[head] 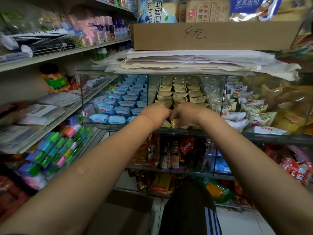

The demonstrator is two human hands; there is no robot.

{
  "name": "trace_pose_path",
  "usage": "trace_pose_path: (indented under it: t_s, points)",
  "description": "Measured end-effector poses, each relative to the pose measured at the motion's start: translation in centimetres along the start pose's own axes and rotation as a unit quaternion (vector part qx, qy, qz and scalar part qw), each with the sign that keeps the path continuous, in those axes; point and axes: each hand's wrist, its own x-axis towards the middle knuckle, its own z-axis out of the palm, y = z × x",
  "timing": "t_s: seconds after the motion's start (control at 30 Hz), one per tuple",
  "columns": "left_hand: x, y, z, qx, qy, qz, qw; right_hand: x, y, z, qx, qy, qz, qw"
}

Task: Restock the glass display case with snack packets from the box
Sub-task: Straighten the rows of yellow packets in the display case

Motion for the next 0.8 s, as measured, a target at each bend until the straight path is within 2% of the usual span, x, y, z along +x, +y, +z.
trace_pose_path:
  t_s: [0.2, 0.33, 0.57, 0.8]
  points:
    - [0.4, -0.3, 0.2, 0.030, 0.001, 0.007, 1.000, 0.4, 0.0, -0.1, 0.002, 0.018, 0.009, 1.000]
    - [0.9, -0.4, -0.1, 0.024, -0.014, -0.002, 1.000, 0.5, 0.2, -0.4, -0.003, 0.063, 0.032, 0.997]
    - [1.4, -0.3, 0.3, 0.031, -0.022, 0.001, 0.999, 0.8, 0.1, -0.5, -0.064, -0.034, 0.010, 0.997]
    - [0.9, -0.3, -0.2, 0.039, -0.012, 0.007, 0.999, 0.8, 0.1, 0.4, -0.064, -0.007, 0.008, 0.998]
